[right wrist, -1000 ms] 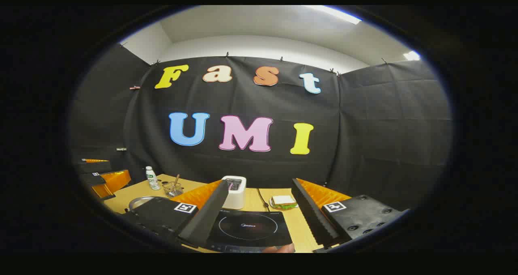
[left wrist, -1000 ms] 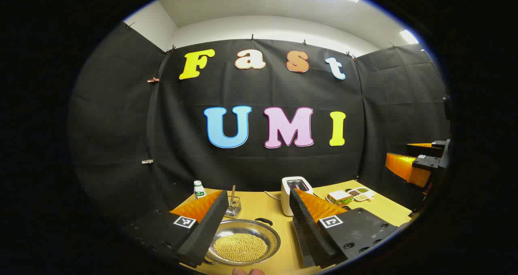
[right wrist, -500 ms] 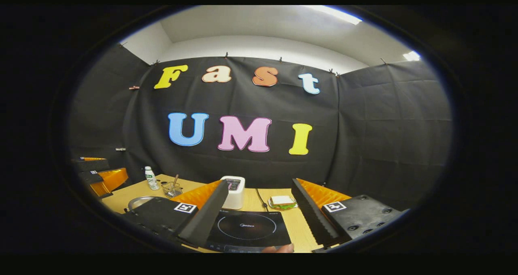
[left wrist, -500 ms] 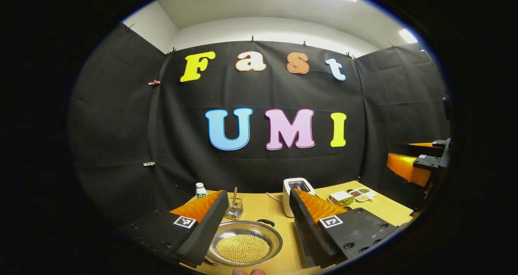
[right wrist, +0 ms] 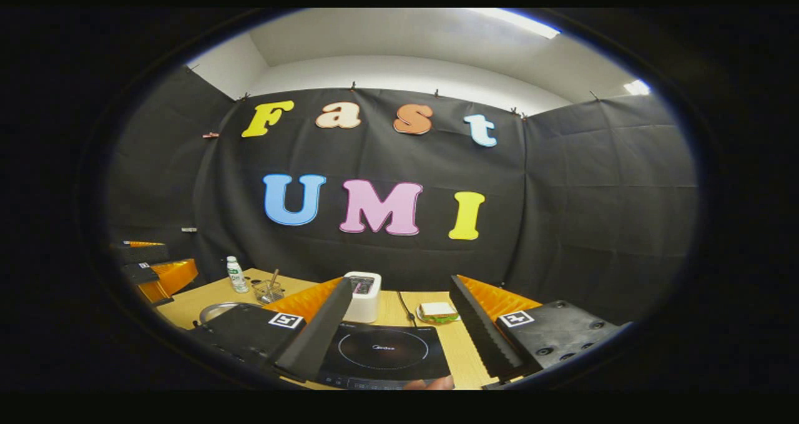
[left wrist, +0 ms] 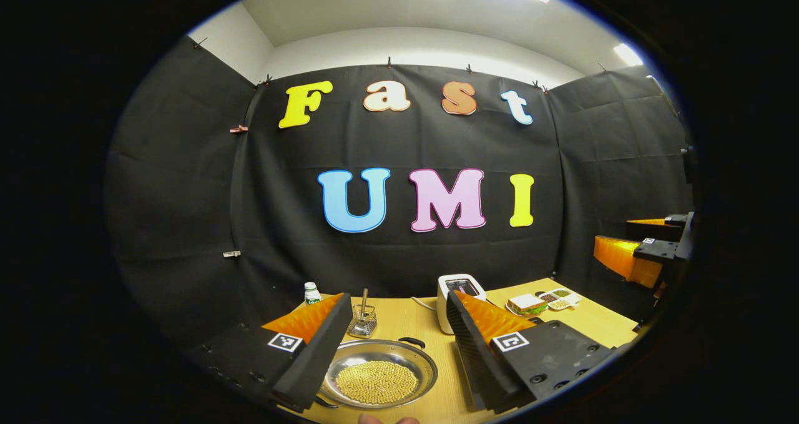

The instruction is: First push the handle of the pot to place it horizontally, then grasp the pot with both hands and set it on the induction cooktop.

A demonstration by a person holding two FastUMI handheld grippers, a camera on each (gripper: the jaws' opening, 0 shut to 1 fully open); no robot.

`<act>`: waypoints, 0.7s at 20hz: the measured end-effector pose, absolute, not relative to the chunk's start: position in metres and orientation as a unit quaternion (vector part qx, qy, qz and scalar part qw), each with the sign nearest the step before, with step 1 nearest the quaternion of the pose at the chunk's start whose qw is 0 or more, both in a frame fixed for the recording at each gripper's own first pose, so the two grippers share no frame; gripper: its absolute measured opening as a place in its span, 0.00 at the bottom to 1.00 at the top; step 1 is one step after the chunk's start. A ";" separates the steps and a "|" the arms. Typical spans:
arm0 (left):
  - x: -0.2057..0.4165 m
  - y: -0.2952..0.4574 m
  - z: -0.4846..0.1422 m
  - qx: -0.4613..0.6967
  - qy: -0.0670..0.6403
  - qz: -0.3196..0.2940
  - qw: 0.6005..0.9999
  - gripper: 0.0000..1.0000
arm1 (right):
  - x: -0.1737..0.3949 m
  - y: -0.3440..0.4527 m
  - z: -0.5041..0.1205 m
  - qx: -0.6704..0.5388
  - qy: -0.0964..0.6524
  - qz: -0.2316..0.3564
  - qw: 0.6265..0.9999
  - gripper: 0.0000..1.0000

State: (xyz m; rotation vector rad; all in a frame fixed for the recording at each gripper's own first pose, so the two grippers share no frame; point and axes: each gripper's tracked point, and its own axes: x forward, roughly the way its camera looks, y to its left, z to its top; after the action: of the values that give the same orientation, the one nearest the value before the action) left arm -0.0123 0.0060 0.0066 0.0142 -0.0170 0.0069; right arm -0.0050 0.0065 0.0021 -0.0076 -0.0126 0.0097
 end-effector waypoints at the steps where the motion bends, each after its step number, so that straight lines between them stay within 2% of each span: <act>1: -0.013 0.006 0.009 0.005 -0.011 0.003 1.000 0.95 | -0.005 0.007 0.002 -0.004 -0.007 0.005 1.000 0.99; 3: -0.014 0.007 0.012 0.002 -0.017 0.002 1.000 0.95 | -0.003 0.008 0.004 -0.006 -0.009 0.006 1.000 0.97; 5: -0.014 0.008 0.015 0.004 -0.021 0.002 1.000 0.84 | -0.004 0.008 0.005 -0.008 -0.010 0.006 1.000 0.98; 9: -0.010 -0.015 0.015 0.008 -0.013 -0.055 0.998 0.07 | -0.002 0.007 0.005 -0.010 -0.011 0.004 1.000 0.98; 14: -0.017 -0.040 -0.025 0.027 0.059 -0.116 0.991 0.05 | -0.002 0.008 0.000 -0.012 -0.006 0.003 1.000 0.98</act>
State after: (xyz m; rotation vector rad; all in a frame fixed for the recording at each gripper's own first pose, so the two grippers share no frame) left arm -0.0172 -0.0404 -0.0252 0.0547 0.1186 -0.2337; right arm -0.0017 0.0082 0.0004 -0.0249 -0.0125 0.0065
